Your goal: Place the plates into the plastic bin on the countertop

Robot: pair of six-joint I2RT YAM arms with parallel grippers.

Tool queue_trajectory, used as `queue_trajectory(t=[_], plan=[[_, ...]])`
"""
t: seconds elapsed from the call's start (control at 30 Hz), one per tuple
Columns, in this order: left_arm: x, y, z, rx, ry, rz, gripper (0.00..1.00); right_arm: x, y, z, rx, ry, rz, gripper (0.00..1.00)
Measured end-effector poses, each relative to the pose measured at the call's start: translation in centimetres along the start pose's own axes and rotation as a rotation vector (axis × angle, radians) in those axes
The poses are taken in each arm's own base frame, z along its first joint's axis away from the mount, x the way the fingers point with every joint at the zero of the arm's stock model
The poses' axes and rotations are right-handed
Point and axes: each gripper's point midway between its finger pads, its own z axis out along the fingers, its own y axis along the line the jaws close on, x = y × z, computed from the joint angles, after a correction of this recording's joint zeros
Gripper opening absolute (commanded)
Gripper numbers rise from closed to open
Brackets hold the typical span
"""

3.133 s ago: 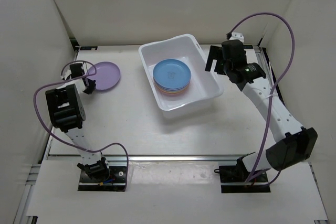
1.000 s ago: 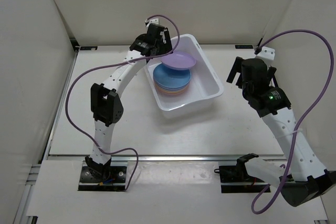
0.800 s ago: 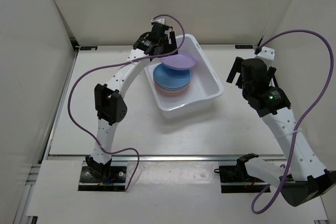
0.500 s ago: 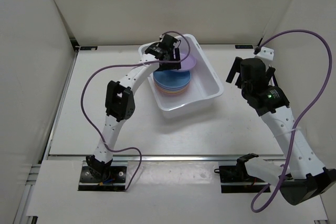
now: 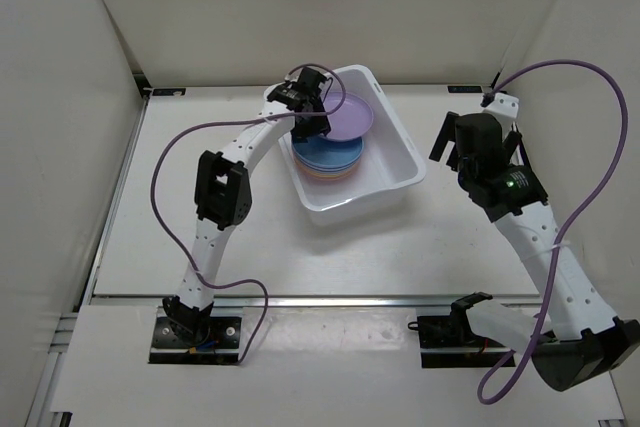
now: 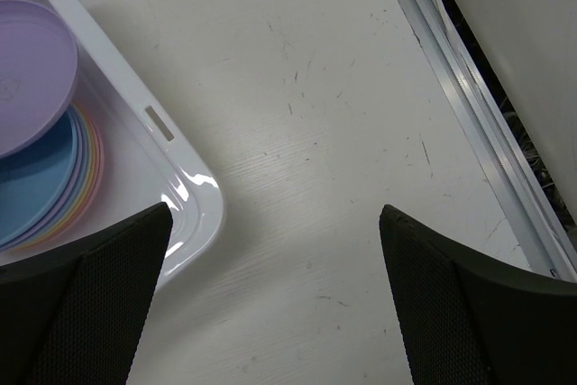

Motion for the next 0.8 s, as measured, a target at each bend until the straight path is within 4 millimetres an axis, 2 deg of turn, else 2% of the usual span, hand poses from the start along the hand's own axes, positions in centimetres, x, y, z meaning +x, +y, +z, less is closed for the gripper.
queue_trajectory(t=[0.13, 0.4, 0.5, 0.63, 0.8], plan=[[-0.2, 0.3, 0.2, -0.004, 0.001, -0.064, 0.51, -0.2, -0.1, -0.2, -0.003, -0.008, 0.006, 0.99], [-0.3, 0.3, 1.5, 0.007, -0.003, -0.178, 0.11, -0.4, -0.2, -0.6, -0.008, -0.016, 0.021, 0.99], [-1.0, 0.5, 1.6, 0.012, -0.014, -0.202, 0.1, -0.4, -0.2, -0.7, -0.01, -0.016, 0.028, 0.99], [-0.9, 0.6, 1.7, 0.016, -0.01, -0.207, 0.1, -0.4, -0.3, -0.9, -0.016, -0.023, 0.042, 0.99], [-0.8, 0.7, 0.7, 0.022, -0.016, -0.197, 0.1, 0.3, -0.4, -0.9, -0.022, -0.011, 0.043, 0.99]])
